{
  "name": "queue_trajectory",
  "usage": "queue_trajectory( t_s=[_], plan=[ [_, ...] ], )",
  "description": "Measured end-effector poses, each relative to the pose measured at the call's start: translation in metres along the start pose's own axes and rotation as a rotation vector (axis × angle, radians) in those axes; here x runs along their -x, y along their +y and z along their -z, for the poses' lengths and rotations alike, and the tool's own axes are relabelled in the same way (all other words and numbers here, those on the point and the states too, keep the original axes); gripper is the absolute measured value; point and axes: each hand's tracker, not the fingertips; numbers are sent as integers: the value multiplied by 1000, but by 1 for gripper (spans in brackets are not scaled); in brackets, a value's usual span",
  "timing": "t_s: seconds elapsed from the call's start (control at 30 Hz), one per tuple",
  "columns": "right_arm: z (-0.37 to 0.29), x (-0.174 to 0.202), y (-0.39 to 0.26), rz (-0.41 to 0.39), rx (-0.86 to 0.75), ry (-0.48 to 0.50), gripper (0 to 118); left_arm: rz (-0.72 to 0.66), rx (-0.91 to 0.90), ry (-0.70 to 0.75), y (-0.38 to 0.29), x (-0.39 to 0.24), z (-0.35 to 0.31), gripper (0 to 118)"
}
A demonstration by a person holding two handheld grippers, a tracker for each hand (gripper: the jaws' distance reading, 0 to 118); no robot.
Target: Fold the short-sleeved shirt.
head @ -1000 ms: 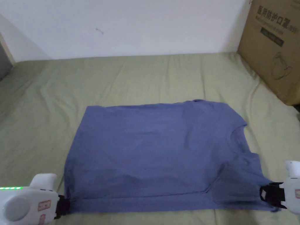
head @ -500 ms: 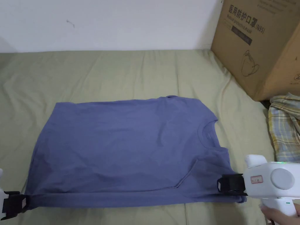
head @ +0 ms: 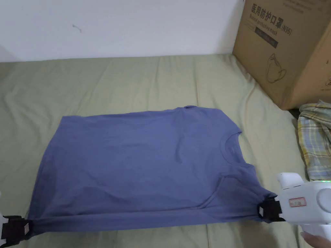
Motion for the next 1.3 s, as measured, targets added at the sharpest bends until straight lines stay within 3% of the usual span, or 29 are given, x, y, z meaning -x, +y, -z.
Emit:
queue_trajectory(
  t_s=[0.23, 0.4, 0.57, 0.67, 0.73, 0.8, 0.87, 0.9, 0.93, 0.97, 1.0, 1.1, 1.23, 1.27, 1.3],
  plan=[
    [-36, -11, 24, 163, -48, 162, 5, -31, 7, -48, 25, 6, -13, 6],
    [-48, -3, 87, 169, -36, 162, 5, -116, -17, -91, 76, 16, -7, 6],
    [0, -1, 164, 217, 65, 136, 5, -151, 32, -65, 134, 16, 47, 6],
    [44, -11, 196, 329, 136, 153, 6, -194, 70, -52, 158, 19, 84, 6],
    [68, -14, 207, 392, 148, 108, 8, -233, 106, -57, 167, 23, 106, 6],
    [82, -16, 212, 418, 132, 94, 19, -261, 120, -58, 171, 24, 118, 9],
    [88, -16, 211, 440, 99, 56, 49, -261, 105, -45, 171, 23, 123, 32],
    [88, -15, 208, 439, 67, 38, 74, -257, 78, -24, 169, 23, 121, 58],
    [84, -15, 202, 426, 37, 12, 87, -258, 59, -20, 165, 23, 119, 86],
    [80, -14, 197, 415, 9, 4, 88, -259, 52, -23, 162, 23, 117, 111],
    [73, -12, 191, 404, -22, 5, 88, -254, 43, -39, 156, 23, 113, 118],
    [44, -4, 169, 326, -74, 17, 88, -161, -17, -68, 145, 19, 89, 114],
    [2, 20, 135, 133, -144, -15, 88, 72, -55, 15, 112, 1, 53, 113],
    [-6, 27, 127, 96, -155, -27, 88, 119, -51, 55, 104, -3, 45, 106],
    [-11, 32, 120, 69, -166, -19, 87, 158, -34, 75, 98, -4, 42, 78]
  ],
)
